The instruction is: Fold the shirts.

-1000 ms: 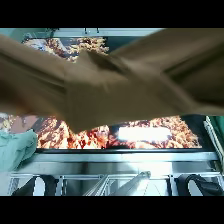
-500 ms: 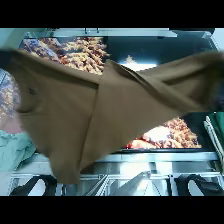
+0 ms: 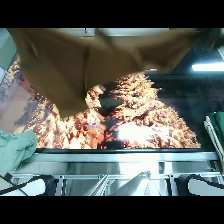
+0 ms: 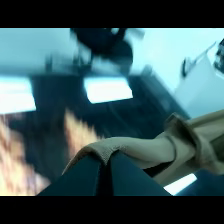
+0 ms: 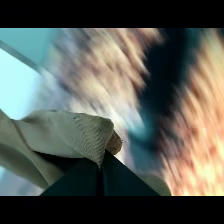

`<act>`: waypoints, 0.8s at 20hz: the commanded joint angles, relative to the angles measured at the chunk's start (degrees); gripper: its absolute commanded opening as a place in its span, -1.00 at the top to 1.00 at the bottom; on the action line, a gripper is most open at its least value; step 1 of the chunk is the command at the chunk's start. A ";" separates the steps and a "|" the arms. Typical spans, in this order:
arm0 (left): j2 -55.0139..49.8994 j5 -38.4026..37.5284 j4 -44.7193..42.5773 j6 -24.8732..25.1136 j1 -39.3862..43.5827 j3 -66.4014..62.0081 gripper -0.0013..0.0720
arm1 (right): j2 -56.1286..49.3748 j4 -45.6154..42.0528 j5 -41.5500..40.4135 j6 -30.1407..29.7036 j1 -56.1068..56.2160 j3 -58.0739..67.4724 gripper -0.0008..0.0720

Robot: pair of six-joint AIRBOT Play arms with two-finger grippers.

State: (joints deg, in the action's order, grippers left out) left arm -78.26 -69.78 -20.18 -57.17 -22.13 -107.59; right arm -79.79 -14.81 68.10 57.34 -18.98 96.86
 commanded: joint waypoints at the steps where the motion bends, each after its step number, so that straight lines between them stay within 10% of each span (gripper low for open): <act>1: -2.84 -6.36 1.64 -8.76 -2.93 -26.80 0.91 | -1.51 9.25 10.32 0.98 -5.22 28.98 0.94; 5: 15.82 -15.69 10.08 -0.04 -7.98 10.88 0.91 | 13.46 -5.97 22.05 -0.83 -4.22 8.90 0.94; 8: 37.33 -26.05 17.51 13.35 -12.59 47.08 0.91 | 27.43 -12.74 21.86 -2.47 -2.58 -15.32 0.93; 10: 48.83 -24.98 16.22 12.59 -16.13 64.15 0.91 | 36.26 -17.84 15.58 -2.01 -2.49 -28.17 0.93; 16: 40.11 -16.15 13.90 13.86 -16.72 85.11 0.91 | 41.90 -19.08 -0.20 -1.62 -2.47 -49.94 0.93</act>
State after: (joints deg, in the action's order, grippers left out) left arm -33.98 -87.13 -6.55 -45.41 -38.17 -31.07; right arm -39.24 -32.25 74.04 55.64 -21.52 55.44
